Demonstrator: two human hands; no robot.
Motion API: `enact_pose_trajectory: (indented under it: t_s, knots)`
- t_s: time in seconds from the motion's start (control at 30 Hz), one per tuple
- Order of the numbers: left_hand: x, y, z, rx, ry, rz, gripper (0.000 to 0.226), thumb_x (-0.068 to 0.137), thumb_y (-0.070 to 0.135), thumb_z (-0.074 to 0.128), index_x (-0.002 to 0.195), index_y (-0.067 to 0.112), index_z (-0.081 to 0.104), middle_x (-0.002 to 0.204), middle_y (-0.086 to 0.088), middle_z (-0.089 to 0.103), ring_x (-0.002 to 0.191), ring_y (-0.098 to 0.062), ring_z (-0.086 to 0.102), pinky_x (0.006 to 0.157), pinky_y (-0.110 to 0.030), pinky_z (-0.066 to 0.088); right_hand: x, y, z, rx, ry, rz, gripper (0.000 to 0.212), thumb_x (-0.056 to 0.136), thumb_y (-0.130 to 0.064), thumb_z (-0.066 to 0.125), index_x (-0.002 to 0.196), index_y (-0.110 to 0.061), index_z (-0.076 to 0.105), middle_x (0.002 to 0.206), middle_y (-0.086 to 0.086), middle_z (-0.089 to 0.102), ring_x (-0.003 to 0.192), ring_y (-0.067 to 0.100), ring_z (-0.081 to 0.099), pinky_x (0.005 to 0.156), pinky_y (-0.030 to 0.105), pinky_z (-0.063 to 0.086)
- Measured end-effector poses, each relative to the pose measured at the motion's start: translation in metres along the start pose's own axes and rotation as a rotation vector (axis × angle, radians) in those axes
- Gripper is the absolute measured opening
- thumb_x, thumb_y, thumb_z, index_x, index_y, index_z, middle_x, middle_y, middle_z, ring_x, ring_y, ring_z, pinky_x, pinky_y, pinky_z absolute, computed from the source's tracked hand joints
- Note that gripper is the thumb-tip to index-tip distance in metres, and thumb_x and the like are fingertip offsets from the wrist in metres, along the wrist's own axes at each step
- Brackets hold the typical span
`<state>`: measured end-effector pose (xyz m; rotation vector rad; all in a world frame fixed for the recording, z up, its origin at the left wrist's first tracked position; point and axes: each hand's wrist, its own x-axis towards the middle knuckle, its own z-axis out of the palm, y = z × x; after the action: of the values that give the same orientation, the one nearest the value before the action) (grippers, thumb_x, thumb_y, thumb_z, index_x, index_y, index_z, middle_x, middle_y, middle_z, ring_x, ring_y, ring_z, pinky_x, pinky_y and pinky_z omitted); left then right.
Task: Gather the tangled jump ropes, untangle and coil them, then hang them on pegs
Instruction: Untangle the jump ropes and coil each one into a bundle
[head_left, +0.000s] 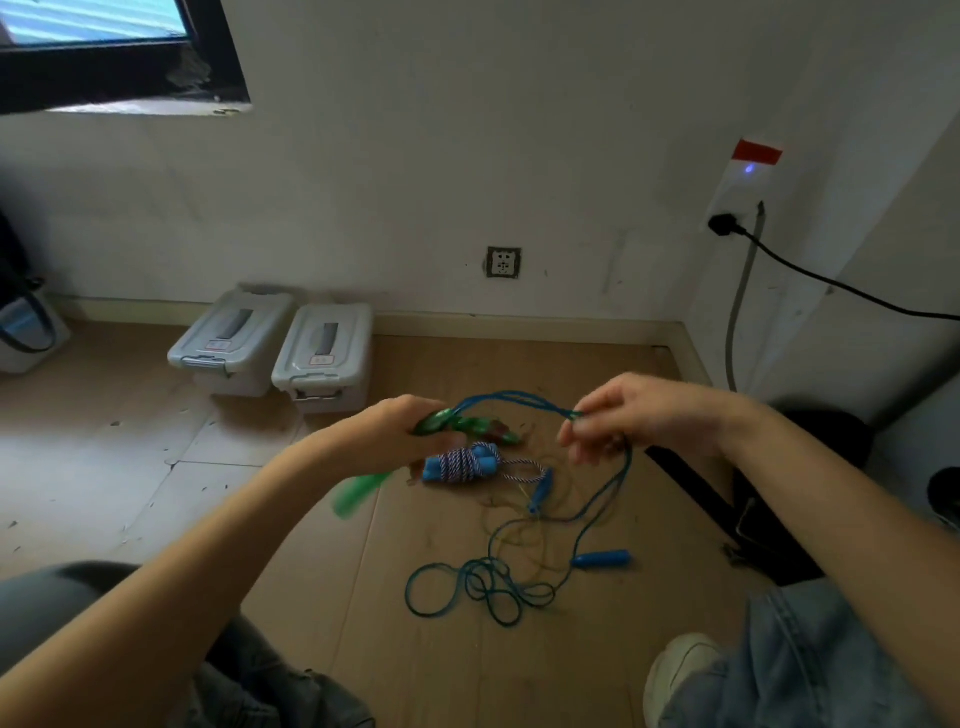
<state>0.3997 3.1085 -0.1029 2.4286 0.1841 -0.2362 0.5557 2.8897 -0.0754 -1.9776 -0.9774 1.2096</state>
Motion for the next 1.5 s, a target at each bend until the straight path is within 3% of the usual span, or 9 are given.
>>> enact_pose_trajectory:
  t_s: [0.1, 0.23, 0.33, 0.57, 0.7, 0.8, 1.13, 1.33, 1.5]
  knots:
    - [0.002, 0.015, 0.007, 0.058, -0.065, 0.08, 0.011, 0.091, 0.031, 0.052, 0.082, 0.024, 0.051, 0.073, 0.007, 0.054, 0.06, -0.004, 0.054, 0.064, -0.022, 0.052, 0.01, 0.001, 0.021, -0.133, -0.1, 0.018, 0.048, 0.084, -0.035, 0.063, 0.128, -0.027, 0.048, 0.126, -0.008, 0.056, 0.115, 0.004, 0.052, 0.091, 0.015, 0.041]
    - [0.006, 0.027, 0.011, 0.081, -0.079, 0.184, 0.011, 0.09, 0.027, 0.055, 0.079, 0.027, 0.054, 0.073, 0.007, 0.056, 0.061, -0.005, 0.052, 0.06, -0.018, 0.045, 0.02, -0.005, 0.042, 0.047, -0.181, -0.084, 0.021, 0.09, -0.041, 0.052, 0.101, -0.031, 0.067, 0.1, -0.015, 0.069, 0.101, 0.001, 0.061, 0.098, 0.027, 0.037]
    - [0.007, 0.021, 0.008, 0.054, -0.104, 0.15, 0.009, 0.09, 0.026, 0.055, 0.087, 0.017, 0.058, 0.077, 0.001, 0.058, 0.066, -0.012, 0.054, 0.067, -0.031, 0.049, 0.019, -0.003, 0.037, 0.152, -0.095, -0.171, 0.019, 0.09, -0.031, 0.055, 0.088, -0.022, 0.071, 0.08, -0.007, 0.068, 0.083, 0.009, 0.063, 0.089, 0.033, 0.044]
    - [0.002, 0.01, 0.006, -0.187, -0.337, -0.081, 0.008, 0.091, 0.023, 0.053, 0.088, 0.017, 0.058, 0.076, 0.004, 0.062, 0.061, -0.004, 0.06, 0.063, -0.018, 0.052, 0.013, -0.001, 0.014, 0.106, 0.054, -0.106, 0.014, 0.085, -0.02, 0.064, 0.077, -0.014, 0.073, 0.064, -0.003, 0.067, 0.062, 0.008, 0.062, 0.061, 0.018, 0.051]
    - [-0.001, 0.011, 0.004, -0.212, -0.403, -0.152, 0.023, 0.091, 0.025, 0.053, 0.11, 0.013, 0.057, 0.084, 0.002, 0.058, 0.073, -0.007, 0.056, 0.071, -0.027, 0.054, 0.008, -0.004, 0.01, -0.085, 0.021, -0.063, 0.011, 0.085, -0.017, 0.064, 0.095, -0.018, 0.069, 0.084, -0.002, 0.072, 0.078, 0.009, 0.068, 0.07, 0.017, 0.052]
    - [-0.002, 0.016, 0.004, -0.304, -0.403, -0.123, 0.011, 0.09, 0.023, 0.055, 0.101, 0.025, 0.057, 0.088, 0.005, 0.059, 0.077, -0.004, 0.056, 0.072, -0.024, 0.053, 0.011, -0.005, 0.028, -0.098, -0.085, -0.117, 0.029, 0.088, -0.021, 0.061, 0.117, -0.019, 0.059, 0.097, -0.002, 0.068, 0.088, 0.01, 0.064, 0.082, 0.023, 0.051]
    - [0.002, 0.014, 0.003, -0.563, -0.196, -0.134, 0.007, 0.087, 0.021, 0.057, 0.091, 0.016, 0.061, 0.072, 0.006, 0.065, 0.06, -0.001, 0.059, 0.058, -0.017, 0.05, 0.018, -0.006, 0.028, -0.148, 0.28, -0.168, 0.026, 0.098, -0.02, 0.044, 0.077, -0.017, 0.06, 0.057, -0.005, 0.046, 0.051, 0.008, 0.043, 0.049, 0.018, 0.038]
    - [0.015, 0.006, 0.016, -0.281, -0.093, -0.196, 0.009, 0.089, 0.019, 0.057, 0.084, 0.011, 0.059, 0.068, 0.0, 0.06, 0.051, -0.006, 0.052, 0.05, -0.016, 0.046, 0.022, -0.004, 0.049, -0.968, 0.305, -0.041, 0.018, 0.099, -0.023, 0.039, 0.097, -0.013, 0.054, 0.084, 0.002, 0.058, 0.078, 0.022, 0.058, 0.065, 0.033, 0.045]
    - [0.017, 0.007, 0.072, 0.049, -0.575, -0.276, 0.027, 0.096, 0.02, 0.044, 0.116, 0.002, 0.049, 0.069, 0.001, 0.048, 0.052, -0.009, 0.044, 0.046, -0.016, 0.04, 0.023, -0.011, 0.102, -1.356, -0.024, -0.283, 0.015, 0.087, -0.002, 0.051, 0.097, -0.008, 0.06, 0.083, 0.006, 0.055, 0.076, 0.024, 0.058, 0.065, 0.036, 0.05]
